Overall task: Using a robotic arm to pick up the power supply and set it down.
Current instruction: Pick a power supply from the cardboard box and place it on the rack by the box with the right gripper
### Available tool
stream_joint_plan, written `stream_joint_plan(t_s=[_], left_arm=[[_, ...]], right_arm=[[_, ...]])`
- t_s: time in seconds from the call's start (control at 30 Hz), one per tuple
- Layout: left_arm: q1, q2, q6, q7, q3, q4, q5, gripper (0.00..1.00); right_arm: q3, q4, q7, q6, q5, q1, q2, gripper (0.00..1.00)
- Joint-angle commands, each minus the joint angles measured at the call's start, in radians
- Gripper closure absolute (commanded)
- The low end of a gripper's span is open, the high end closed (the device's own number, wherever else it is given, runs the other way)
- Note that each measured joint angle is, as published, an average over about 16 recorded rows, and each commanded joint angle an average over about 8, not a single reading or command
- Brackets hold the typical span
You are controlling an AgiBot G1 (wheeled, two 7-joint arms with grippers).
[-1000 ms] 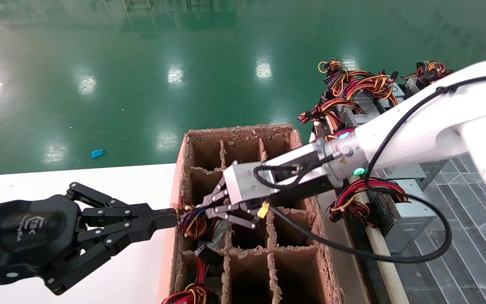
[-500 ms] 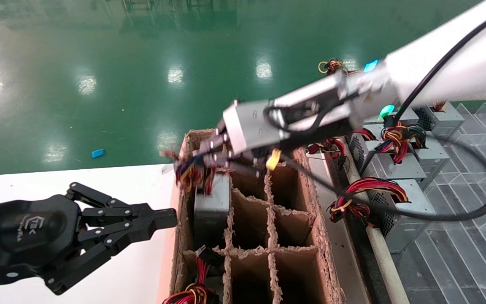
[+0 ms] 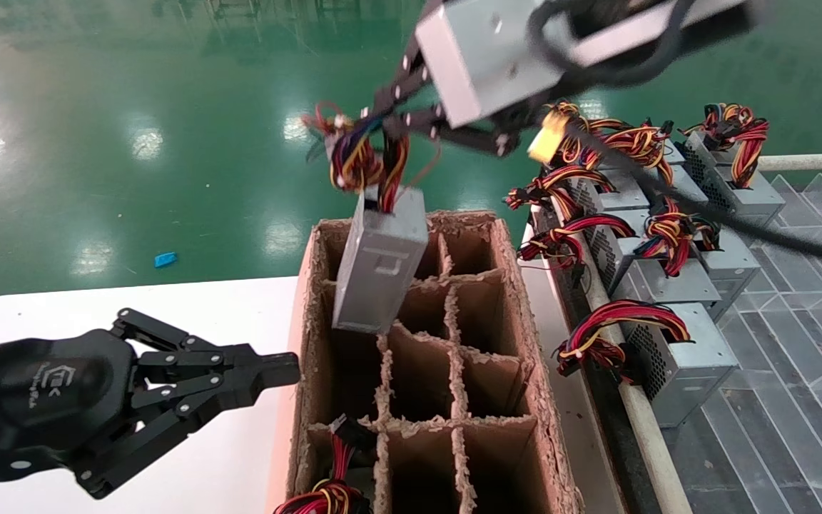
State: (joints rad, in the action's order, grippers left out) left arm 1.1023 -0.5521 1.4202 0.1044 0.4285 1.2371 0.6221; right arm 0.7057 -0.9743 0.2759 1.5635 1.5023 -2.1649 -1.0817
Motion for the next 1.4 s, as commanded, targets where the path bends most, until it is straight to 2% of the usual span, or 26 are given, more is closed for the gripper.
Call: stream_joint_plan(t_s=[0.03, 0.37, 0.73, 1.07, 1.4], left_arm=[[0.0, 0.0, 0.0, 0.0, 0.0, 0.0, 0.0, 1.0], [0.0, 0.0, 0.0, 0.0, 0.0, 0.0, 0.0, 1.0], [0.0, 0.0, 0.0, 0.0, 0.0, 0.0, 0.0, 1.0], [0.0, 0.0, 0.0, 0.0, 0.0, 0.0, 0.0, 1.0], [0.0, 0.0, 0.0, 0.0, 0.0, 0.0, 0.0, 1.0]], right_arm=[[-0.001, -0.045, -0.021, 0.004, 0.002, -0.026, 0.019, 1.0], [0.067, -0.198, -0.16, 0.022, 0.039, -0.225, 0.129, 1.0], [0.295, -0.334, -0.329, 0.03, 0.044, -0.465, 0.287, 1.0], [0.583, -0.356, -0.367, 0.028, 0.062, -0.639, 0.414, 1.0], [0.776, -0.358, -0.362, 0.022, 0.088, -0.693, 0.525, 1.0]])
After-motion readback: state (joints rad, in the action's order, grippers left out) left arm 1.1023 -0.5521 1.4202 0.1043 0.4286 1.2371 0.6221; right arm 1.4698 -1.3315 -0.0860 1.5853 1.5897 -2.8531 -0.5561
